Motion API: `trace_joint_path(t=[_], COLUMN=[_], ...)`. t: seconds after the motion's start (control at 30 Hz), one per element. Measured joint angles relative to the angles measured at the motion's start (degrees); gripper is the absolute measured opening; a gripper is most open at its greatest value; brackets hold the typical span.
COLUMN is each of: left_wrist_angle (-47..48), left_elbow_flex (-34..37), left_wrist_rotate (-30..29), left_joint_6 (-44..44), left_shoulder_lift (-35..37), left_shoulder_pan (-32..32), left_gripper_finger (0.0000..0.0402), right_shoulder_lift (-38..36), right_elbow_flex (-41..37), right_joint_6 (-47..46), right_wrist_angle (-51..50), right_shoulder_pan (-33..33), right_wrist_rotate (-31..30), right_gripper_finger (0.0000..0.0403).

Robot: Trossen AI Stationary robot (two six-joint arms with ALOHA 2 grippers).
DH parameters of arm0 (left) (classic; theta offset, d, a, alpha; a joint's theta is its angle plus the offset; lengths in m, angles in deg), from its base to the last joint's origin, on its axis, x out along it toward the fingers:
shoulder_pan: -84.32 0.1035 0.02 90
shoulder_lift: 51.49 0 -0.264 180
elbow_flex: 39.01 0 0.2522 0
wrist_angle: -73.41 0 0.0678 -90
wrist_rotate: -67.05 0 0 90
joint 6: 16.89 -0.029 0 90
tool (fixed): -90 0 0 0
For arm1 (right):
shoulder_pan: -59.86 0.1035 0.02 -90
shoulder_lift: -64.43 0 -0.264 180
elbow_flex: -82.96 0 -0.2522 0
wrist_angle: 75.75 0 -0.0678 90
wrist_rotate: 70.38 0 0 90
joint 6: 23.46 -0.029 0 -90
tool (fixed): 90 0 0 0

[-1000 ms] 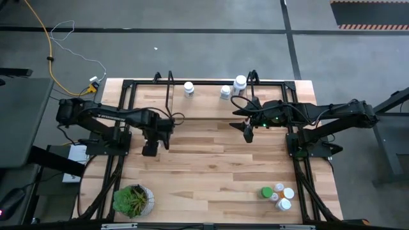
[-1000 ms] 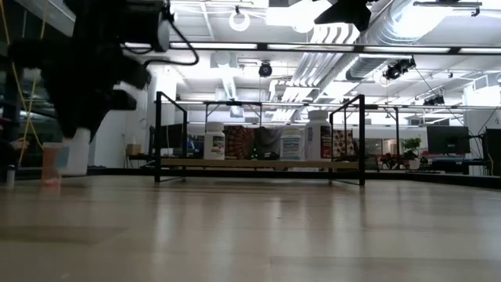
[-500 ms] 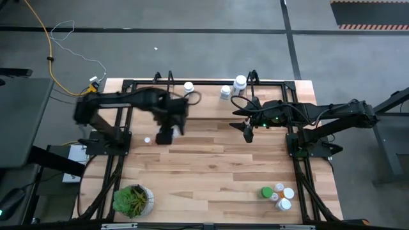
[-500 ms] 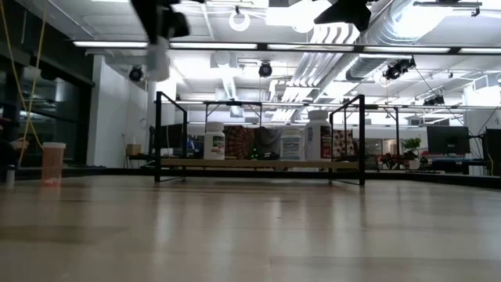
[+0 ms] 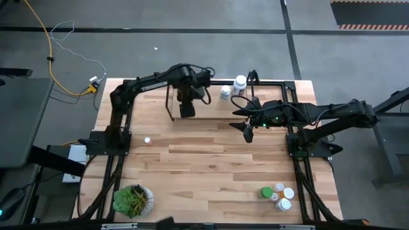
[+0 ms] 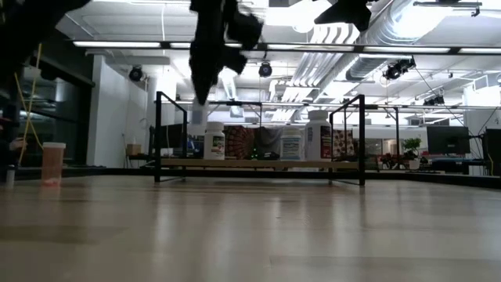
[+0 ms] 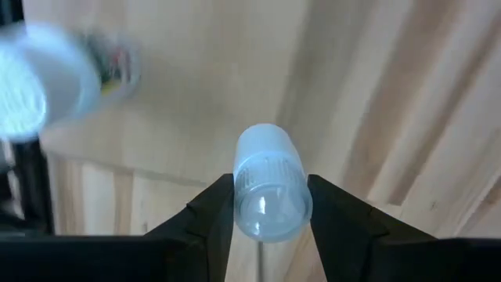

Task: Pick and place medicine bottles onto shelf by color
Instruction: Put the transparent pill bottle on the shelf

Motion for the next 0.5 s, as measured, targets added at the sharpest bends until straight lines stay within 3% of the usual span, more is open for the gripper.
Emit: trace_joint_path(t=[0.13, 0.5], left_wrist_angle=[-0.7, -5.97], left_elbow_flex=[0.93, 1.01], left_wrist_rotate=[-0.86, -12.26], left_joint_6=[2.75, 7.4], left_shoulder_lift=[-1.99, -4.42], left_shoulder_pan=[4.36, 10.0], left_gripper_finger=[0.0134, 0.0134], right_shoulder_lift=[0.0, 0.0], right_elbow_flex=[0.0, 0.0], right_joint_6=[0.07, 0.09], right_wrist_angle=[0.0, 0.02], right_shoulder_pan=[0.0, 0.0], right_wrist_rotate=[0.0, 0.0], right_gripper_finger=[0.0247, 0.0247])
